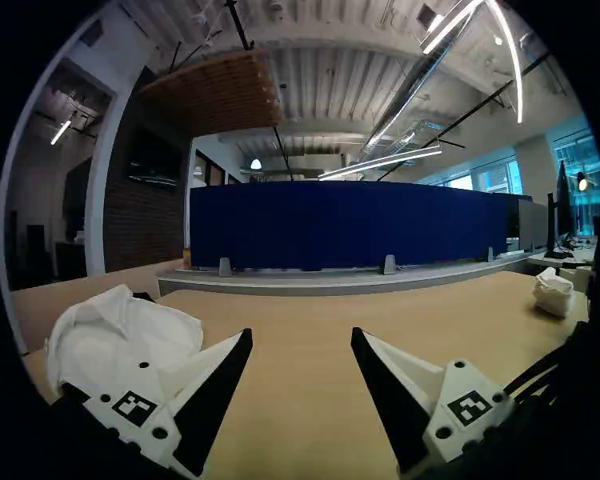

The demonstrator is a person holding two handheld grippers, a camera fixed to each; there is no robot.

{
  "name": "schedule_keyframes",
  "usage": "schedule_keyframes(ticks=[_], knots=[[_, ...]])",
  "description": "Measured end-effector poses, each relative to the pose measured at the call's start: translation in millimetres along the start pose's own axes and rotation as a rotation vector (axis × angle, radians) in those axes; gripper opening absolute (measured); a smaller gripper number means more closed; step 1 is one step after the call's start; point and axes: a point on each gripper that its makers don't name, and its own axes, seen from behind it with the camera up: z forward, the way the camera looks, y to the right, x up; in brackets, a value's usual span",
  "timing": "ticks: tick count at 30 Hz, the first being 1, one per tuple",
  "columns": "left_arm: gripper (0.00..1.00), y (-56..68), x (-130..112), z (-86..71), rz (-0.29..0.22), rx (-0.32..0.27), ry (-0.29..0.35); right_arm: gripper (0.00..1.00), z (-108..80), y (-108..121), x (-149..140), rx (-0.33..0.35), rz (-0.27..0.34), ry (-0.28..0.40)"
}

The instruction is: Fold towel

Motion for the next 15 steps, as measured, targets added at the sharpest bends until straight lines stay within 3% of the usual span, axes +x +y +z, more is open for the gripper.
schedule_keyframes(ticks=[15], knots=[[0.92,-0.1,-0.6,-1.2,0.0,0.0,0.0,1.0,-1.2,0.6,2.0,0.002,0.001,0.001]])
